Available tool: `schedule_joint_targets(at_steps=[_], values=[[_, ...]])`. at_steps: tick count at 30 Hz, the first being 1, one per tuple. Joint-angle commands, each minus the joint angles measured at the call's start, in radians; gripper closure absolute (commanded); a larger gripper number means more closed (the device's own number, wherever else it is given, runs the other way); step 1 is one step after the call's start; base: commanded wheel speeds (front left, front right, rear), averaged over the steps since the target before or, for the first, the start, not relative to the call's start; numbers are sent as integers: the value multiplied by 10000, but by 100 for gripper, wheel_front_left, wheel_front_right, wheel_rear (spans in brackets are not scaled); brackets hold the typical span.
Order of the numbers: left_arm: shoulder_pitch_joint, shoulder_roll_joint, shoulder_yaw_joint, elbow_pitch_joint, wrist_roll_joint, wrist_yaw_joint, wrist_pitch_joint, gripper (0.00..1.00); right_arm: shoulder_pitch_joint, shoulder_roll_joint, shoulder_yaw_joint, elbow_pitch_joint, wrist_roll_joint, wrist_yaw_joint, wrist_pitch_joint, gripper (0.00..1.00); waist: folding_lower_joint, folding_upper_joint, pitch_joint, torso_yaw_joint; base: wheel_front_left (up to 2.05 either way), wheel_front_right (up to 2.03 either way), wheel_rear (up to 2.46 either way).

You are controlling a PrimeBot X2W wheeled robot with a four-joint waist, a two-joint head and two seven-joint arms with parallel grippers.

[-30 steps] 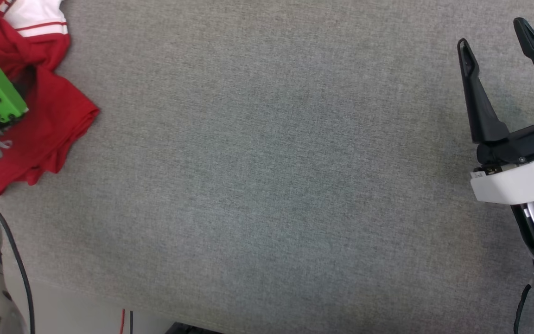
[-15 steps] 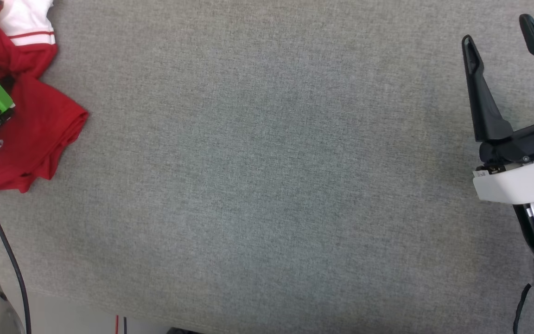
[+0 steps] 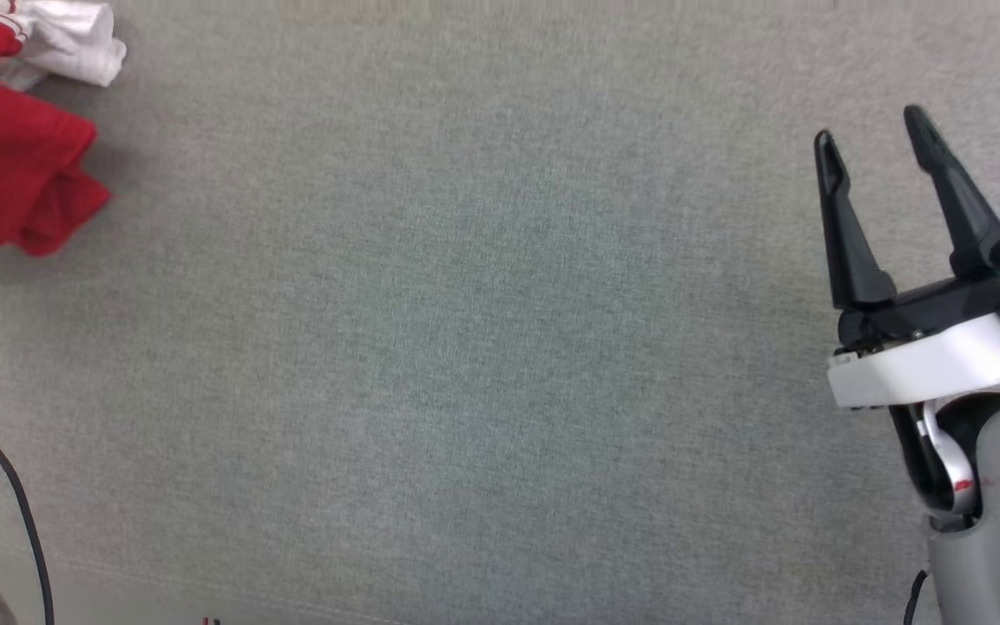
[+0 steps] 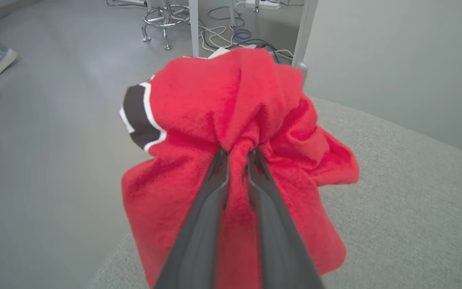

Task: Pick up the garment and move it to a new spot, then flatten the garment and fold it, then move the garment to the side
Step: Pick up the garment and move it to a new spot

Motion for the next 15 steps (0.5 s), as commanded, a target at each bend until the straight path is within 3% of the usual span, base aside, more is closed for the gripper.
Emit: schedule_joint_targets(at_steps=[1, 9, 15], values=[[255, 67, 23, -110, 120, 46, -321, 100, 165, 93, -26, 104, 45, -9, -127, 0, -1, 0, -978, -262, 0, 0, 0], [1098, -40, 129, -550, 208, 78, -1789, 100, 864, 536, -217, 756, -40, -9, -450, 0, -1, 0, -2212, -618, 0, 0, 0], [1977, -749, -359, -1249, 182, -24, -1687, 100, 1433, 784, -513, 1099, -167, -9, -503, 0, -1, 0, -2900, -865, 0, 0, 0]])
